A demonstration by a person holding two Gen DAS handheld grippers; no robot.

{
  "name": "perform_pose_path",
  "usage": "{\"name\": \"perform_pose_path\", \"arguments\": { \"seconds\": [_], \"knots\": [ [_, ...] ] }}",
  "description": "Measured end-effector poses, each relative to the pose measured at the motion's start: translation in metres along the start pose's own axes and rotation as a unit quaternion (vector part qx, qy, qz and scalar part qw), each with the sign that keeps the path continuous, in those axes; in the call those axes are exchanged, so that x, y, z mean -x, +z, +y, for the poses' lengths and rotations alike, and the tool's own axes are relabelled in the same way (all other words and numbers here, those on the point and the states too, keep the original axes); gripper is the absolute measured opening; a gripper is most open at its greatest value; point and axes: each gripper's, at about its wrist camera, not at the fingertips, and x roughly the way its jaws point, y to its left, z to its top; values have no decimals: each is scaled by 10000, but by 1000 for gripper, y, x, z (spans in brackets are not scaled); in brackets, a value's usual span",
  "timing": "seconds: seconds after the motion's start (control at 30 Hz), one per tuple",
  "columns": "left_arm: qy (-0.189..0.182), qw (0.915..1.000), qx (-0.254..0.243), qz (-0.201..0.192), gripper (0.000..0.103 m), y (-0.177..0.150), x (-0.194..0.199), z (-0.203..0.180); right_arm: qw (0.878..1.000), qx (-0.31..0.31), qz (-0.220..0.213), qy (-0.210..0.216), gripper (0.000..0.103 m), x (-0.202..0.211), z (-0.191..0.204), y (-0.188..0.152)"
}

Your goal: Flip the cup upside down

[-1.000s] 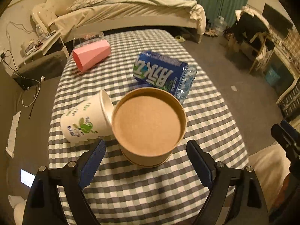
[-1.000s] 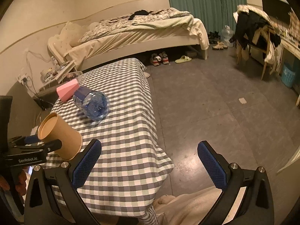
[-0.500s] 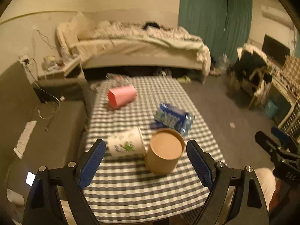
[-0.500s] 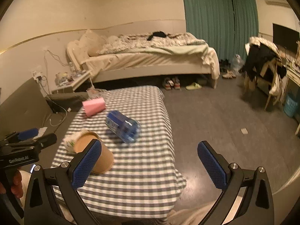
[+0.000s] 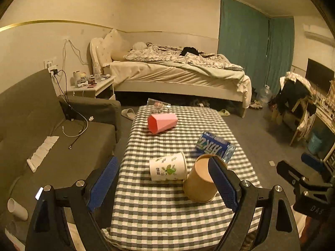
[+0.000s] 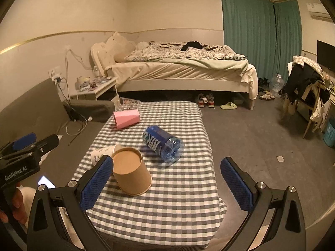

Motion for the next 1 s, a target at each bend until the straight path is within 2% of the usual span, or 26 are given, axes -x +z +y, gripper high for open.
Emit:
{"name": "perform_pose_path", "arguments": {
  "seconds": [0.07, 0.17, 0.5, 1.0],
  "knots": [
    [20, 10000, -22, 41, 92, -5, -3, 1, 10000, 19, 47, 3, 103, -4, 2, -4],
    [49, 10000, -9, 57, 102, -9, -6, 2, 9999, 18, 107, -51, 103, -8, 2, -10],
    [182, 9998, 48, 63, 103, -13, -10, 6, 9991, -102, 375, -170, 103, -22, -4, -18],
    [267, 9994, 109, 184, 103, -18, -14, 12, 9988, -63, 430, -236, 103, -28, 1, -19]
  ]
}}
